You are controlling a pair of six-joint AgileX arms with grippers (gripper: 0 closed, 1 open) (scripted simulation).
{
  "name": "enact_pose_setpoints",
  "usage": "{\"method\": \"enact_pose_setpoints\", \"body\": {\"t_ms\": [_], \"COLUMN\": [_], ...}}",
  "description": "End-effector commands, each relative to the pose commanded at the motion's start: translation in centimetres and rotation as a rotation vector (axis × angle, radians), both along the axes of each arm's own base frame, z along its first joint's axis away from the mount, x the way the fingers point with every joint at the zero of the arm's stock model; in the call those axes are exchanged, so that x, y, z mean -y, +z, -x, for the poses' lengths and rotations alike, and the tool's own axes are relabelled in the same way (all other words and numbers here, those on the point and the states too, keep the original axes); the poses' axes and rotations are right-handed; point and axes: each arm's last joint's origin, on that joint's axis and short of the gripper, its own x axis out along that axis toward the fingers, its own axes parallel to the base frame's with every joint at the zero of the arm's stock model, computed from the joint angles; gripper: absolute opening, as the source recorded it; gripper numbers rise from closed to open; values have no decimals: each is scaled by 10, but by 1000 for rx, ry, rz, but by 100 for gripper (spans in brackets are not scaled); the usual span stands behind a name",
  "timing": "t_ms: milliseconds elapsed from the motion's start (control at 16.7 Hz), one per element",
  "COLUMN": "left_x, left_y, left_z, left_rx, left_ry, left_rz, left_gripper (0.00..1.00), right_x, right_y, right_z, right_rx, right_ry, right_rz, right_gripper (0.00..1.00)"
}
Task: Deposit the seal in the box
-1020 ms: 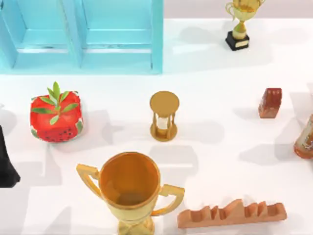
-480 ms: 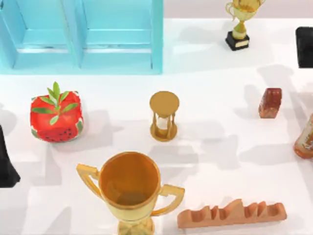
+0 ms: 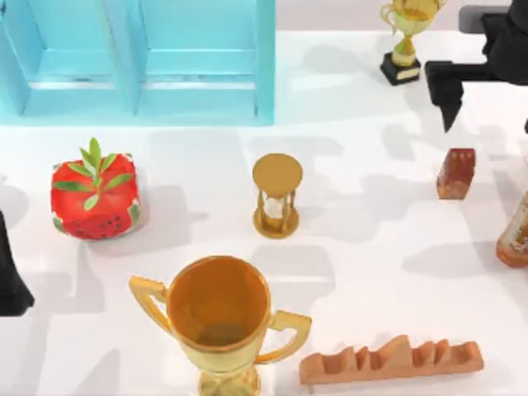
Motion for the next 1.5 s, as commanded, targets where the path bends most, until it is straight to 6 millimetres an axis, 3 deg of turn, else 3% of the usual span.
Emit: {"method": "enact_pose_setpoints", "body": {"t_ms": [180, 660, 1140, 1440, 1500], "left_x": [0, 0, 0, 0, 0], "left_y": [0, 0, 0, 0, 0], "left_z": [0, 0, 0, 0, 0], "left_rx": [0, 0, 0, 0, 0], "left_ry": [0, 0, 0, 0, 0], "left_rz": [0, 0, 0, 0, 0], "left_gripper": [100, 100, 100, 100, 100], "right_x": [-6, -5, -8, -7, -7], "right_y": [-13, -20, -107, -115, -115], "right_z": [-13, -15, -16, -14, -14], "right_rx": [-46, -54, -49, -52, -52], "right_ry": [-1, -3, 0, -1, -1], "right_rz": [7, 8, 7, 8, 8], "right_gripper": [100, 100, 100, 100, 92]}}
